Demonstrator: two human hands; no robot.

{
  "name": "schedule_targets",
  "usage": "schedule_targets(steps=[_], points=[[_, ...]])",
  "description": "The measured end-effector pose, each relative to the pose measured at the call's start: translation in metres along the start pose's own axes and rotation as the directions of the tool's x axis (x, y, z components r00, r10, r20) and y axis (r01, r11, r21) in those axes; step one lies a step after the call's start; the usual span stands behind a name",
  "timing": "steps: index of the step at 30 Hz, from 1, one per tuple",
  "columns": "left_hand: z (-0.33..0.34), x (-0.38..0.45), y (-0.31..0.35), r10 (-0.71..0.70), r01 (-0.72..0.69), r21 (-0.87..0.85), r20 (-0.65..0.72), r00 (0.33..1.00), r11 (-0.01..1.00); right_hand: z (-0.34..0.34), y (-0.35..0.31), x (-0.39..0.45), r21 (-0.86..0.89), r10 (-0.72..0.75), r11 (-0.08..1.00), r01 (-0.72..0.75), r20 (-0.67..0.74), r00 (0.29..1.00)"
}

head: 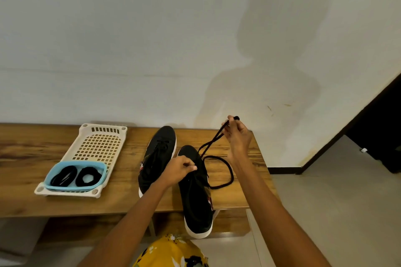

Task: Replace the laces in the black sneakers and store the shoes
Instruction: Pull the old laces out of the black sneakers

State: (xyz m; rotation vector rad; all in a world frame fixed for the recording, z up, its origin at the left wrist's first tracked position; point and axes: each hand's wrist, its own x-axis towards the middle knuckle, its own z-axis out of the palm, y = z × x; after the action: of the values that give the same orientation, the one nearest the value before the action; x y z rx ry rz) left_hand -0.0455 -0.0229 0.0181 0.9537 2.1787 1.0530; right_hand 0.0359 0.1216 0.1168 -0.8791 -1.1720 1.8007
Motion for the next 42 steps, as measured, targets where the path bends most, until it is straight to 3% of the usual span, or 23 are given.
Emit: schedule_targets(steps=[1,3,6,8,12,14,18,22,25,28,30,32,34,38,40,42], points=[[-0.001,0.001,0.000,-0.016,0.016,-0.010,-0.021,1.000,1.000,-0.001,0.002,0.000,-0.002,0.002,1.000,-0.002,0.005,1.000],[-0.003,0.004,0.001,-0.098,0.096,-0.171,-0.004,0.995,0.981,-0.008,0.022,-0.008,-0.214,0.039,0.977,-0.023,0.071,0.997],[-0.001,0.006,0.001,-0.185,0.173,-0.311,-0.009,0.983,0.934,-0.030,0.071,-0.031,-0.617,0.227,0.787,0.013,0.309,0.924],[0.003,0.006,0.001,-0.192,0.164,-0.325,-0.055,0.980,0.931,-0.038,0.098,-0.047,-0.743,0.291,0.652,0.149,0.427,0.856],[0.009,0.003,0.008,-0.060,0.050,-0.104,-0.092,0.994,0.993,-0.035,0.115,-0.053,-0.810,0.169,0.546,0.214,0.356,0.919],[0.011,0.001,0.014,-0.029,0.021,-0.090,-0.089,0.996,0.996,-0.032,0.111,-0.047,-0.842,0.153,0.503,0.195,0.309,0.939],[0.011,-0.003,0.004,-0.078,0.077,-0.021,-0.071,0.994,0.997,-0.034,0.096,-0.034,-0.607,0.172,0.791,-0.078,0.099,0.980],[0.015,-0.010,-0.006,-0.061,0.063,0.158,-0.019,0.998,0.985,-0.052,0.103,-0.023,-0.665,0.170,0.742,-0.086,0.062,0.984],[0.012,-0.009,-0.004,-0.092,0.081,0.236,0.035,0.995,0.968,-0.061,0.106,-0.027,-0.644,0.280,0.748,-0.160,0.087,0.956],[0.012,-0.007,0.000,-0.100,0.077,0.306,0.059,0.993,0.949,-0.061,0.104,-0.041,-0.711,0.324,0.703,0.003,0.324,0.889],[0.018,-0.009,-0.001,-0.084,0.071,0.341,0.025,0.996,0.937,-0.058,0.105,-0.051,-0.796,0.321,0.571,0.199,0.440,0.839],[0.026,-0.012,-0.002,-0.047,0.069,0.349,-0.072,0.996,0.934,-0.056,0.110,-0.055,-0.834,0.273,0.427,0.349,0.487,0.829],[0.031,-0.015,-0.004,-0.015,0.080,0.345,-0.185,0.983,0.935,-0.056,0.113,-0.056,-0.839,0.185,0.401,0.369,0.469,0.864],[0.036,-0.016,-0.007,-0.091,0.152,0.141,-0.368,0.925,0.978,-0.057,0.115,-0.059,-0.807,0.080,0.534,0.252,0.345,0.935],[0.035,-0.013,-0.010,-0.326,0.276,-0.177,-0.415,0.850,0.945,-0.058,0.113,-0.061,-0.789,0.088,0.582,0.198,0.303,0.949],[0.033,-0.010,-0.014,-0.518,0.343,-0.460,-0.337,0.786,0.819,-0.054,0.112,-0.060,-0.822,0.103,0.511,0.253,0.351,0.931]])
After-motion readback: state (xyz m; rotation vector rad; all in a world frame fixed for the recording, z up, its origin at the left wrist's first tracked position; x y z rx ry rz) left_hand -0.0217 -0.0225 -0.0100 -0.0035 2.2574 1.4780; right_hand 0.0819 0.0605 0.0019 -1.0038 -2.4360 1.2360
